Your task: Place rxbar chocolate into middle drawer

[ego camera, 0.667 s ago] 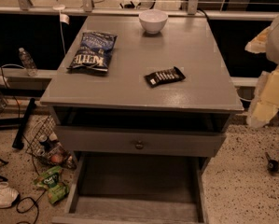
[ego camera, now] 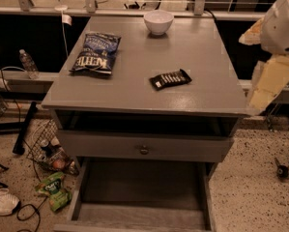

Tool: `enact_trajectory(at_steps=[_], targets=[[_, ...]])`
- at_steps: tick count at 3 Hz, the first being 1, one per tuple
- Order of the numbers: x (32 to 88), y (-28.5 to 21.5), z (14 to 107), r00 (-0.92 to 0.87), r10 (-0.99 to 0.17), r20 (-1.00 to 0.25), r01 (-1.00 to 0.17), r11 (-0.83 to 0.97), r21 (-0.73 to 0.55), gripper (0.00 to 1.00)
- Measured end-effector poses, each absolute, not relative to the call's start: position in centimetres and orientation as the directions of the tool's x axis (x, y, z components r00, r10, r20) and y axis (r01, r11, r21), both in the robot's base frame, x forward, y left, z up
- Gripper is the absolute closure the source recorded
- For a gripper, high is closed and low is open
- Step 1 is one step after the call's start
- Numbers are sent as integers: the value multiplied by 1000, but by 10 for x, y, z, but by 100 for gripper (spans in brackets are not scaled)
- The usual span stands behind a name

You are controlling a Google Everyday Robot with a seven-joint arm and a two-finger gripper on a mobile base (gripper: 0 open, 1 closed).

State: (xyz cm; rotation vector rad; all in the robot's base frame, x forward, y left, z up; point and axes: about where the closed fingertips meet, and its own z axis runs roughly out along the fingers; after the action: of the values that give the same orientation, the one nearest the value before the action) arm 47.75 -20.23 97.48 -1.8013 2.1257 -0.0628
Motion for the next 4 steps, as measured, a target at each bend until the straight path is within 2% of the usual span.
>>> enact_trajectory(at_steps=[2,3,4], targets=[[576,-155,948,-30,-929,-368,-968,119,-221,0],[610,-134,924,-51,-893,-448,-976,138,-165,0],[634,-111,896,-51,-878,-476,-986,120,-115,0]])
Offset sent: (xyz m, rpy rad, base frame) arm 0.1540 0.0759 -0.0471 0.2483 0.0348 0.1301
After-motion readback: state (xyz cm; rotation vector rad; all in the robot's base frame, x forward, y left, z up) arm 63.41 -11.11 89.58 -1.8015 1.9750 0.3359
